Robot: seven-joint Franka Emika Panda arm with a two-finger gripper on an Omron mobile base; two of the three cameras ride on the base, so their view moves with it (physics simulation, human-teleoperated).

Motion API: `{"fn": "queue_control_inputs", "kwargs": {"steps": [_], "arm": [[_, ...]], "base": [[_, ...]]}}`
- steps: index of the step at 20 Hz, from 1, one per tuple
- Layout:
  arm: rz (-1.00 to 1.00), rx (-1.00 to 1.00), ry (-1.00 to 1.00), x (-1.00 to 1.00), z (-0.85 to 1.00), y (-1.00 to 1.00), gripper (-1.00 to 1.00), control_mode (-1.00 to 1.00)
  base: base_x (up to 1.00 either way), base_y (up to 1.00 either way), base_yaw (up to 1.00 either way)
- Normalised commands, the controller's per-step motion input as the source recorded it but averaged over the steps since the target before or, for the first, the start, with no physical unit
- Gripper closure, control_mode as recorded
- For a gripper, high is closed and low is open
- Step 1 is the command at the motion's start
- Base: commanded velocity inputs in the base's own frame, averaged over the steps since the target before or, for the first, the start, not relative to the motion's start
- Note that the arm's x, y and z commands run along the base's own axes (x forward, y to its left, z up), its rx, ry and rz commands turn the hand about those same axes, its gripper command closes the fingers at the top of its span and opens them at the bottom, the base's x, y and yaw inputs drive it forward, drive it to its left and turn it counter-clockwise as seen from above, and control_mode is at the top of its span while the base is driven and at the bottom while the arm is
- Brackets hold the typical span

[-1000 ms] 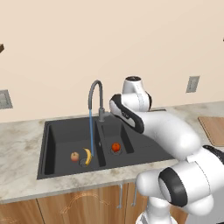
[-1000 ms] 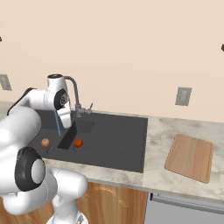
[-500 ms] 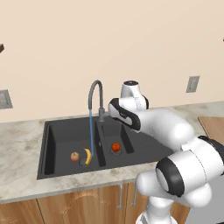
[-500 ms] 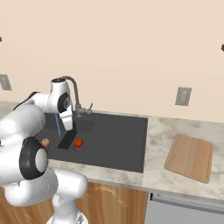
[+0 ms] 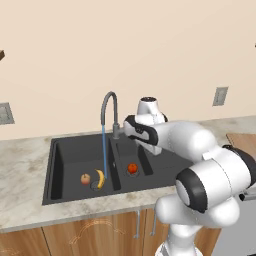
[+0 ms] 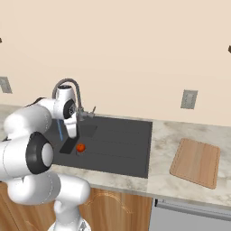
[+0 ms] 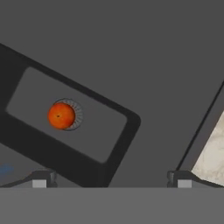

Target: Pick the peach, apple, banana from the sink and place them on the cutting board to airdry. Then turn off the sink faucet.

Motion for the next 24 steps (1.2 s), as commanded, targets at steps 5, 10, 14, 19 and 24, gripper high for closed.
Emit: {"fn": "queue_control_inputs", "kwargs": {"steps": [5, 10, 14, 19, 24], "arm": [[-0.05, 0.00, 0.00, 0.06, -0.20, 0.00, -1.00, -1.00], [-0.06, 0.00, 0.00, 0.04, -0.17, 0.00, -1.00, -1.00], [-0.05, 0.01, 0.02, 0.03, -0.18, 0.00, -1.00, -1.00], [-0.03, 0.01, 0.06, 0.09, -0.15, 0.00, -1.00, -1.00], [0.00, -0.03, 0.01, 0.08, -0.08, 0.07, -1.00, -1.00]], "base": [[0.00, 0.00, 0.00], [0.00, 0.00, 0.00], [0.00, 0.00, 0.00], [0.00, 0.00, 0.00], [0.00, 0.00, 0.00]]}}
